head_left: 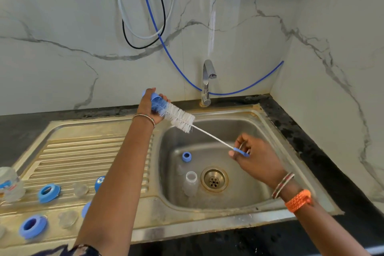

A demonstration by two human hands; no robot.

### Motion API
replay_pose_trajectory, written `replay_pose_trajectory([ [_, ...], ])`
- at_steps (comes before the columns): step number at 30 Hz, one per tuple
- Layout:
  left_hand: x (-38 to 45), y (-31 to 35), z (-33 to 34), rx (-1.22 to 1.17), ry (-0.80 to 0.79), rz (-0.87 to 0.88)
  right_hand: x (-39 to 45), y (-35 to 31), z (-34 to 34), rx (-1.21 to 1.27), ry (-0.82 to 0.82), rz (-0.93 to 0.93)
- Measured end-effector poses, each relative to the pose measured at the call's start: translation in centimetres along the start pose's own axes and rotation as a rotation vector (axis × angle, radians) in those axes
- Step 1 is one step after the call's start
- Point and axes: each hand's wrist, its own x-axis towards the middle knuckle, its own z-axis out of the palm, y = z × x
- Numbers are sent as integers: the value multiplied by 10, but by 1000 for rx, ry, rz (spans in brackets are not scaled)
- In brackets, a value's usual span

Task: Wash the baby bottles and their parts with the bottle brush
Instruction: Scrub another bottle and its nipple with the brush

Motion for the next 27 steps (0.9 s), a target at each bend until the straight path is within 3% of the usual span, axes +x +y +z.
replay_pose_trajectory([
  [2, 1, -6, 2, -48, 7, 21, -6, 1, 2, -291, 198, -106],
  [4, 2, -9, 3, -64, 0, 44, -11, 2, 3, -422, 393, -145],
  [6, 2, -10, 4, -42, -27, 66, -10, 1, 1, -387, 408, -96],
  [7, 1, -11, 4, -40, -51, 71, -8, -1, -2, -196, 238, 22],
  [9, -1, -11, 5, -77, -106, 66, -8, -10, -11, 489, -332, 380],
  [10, -2, -10, 5, -96, -137, 62, -9, -12, -13, 733, -517, 521],
  [12, -4, -6, 5, -99, -172, 62, -10, -11, -9, 898, -595, 564],
  [13, -4, -5, 4, -81, -173, 64, -11, -6, -3, 788, -507, 495],
  [14, -3, -3, 3, -59, -160, 63, -13, -3, 5, 520, -348, 341],
  [16, -2, -2, -1, -18, -107, 60, -16, 2, 15, -166, 135, 44],
  [18, -3, -5, -3, -16, -71, 44, -13, 4, 18, -362, 414, -105],
  [19, -3, -6, -5, -24, -63, 41, -11, 2, 15, -264, 374, -80],
  [20, -4, -7, -7, -25, -69, 37, -7, -4, 8, -50, 234, 25],
  [22, -4, -6, -9, -19, -116, 14, -3, -13, -5, 501, -309, 381],
  [23, -4, -6, -9, -15, -147, 4, -3, -15, -10, 698, -513, 507],
  [24, -3, -5, -8, -7, -168, 9, -3, -13, -11, 814, -609, 554],
  [26, -2, -4, -6, 12, -199, 27, -4, -8, -4, 729, -542, 476],
  [27, -1, -3, -6, 31, -203, 29, -7, -4, 3, 476, -411, 350],
])
